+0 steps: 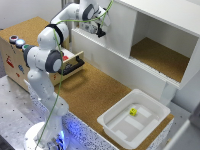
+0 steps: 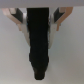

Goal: Move the door all the way to the left

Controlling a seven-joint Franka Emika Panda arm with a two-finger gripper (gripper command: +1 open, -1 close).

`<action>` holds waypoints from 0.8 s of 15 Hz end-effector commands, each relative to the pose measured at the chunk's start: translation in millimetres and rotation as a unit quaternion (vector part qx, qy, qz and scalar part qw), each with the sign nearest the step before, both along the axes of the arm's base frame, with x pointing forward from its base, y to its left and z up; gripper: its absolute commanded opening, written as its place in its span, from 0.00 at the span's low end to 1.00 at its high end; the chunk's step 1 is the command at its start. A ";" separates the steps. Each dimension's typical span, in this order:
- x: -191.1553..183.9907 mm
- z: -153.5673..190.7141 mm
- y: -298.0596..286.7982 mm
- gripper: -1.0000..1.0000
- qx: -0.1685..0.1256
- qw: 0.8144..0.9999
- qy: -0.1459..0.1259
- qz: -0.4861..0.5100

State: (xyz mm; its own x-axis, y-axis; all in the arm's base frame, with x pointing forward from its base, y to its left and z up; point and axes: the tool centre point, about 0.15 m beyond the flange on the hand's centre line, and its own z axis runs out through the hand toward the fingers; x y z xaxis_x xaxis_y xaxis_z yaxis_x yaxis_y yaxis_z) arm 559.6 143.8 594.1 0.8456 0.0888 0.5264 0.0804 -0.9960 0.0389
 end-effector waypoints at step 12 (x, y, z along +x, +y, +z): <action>-6.6 1.5 15.9 1.00 -0.001 1.000 -0.002 0.004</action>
State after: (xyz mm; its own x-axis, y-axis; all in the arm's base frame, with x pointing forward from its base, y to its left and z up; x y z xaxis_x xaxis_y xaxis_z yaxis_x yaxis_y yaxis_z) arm 558.7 165.2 594.1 0.8434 0.1033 0.5273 0.0916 -0.9946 0.0483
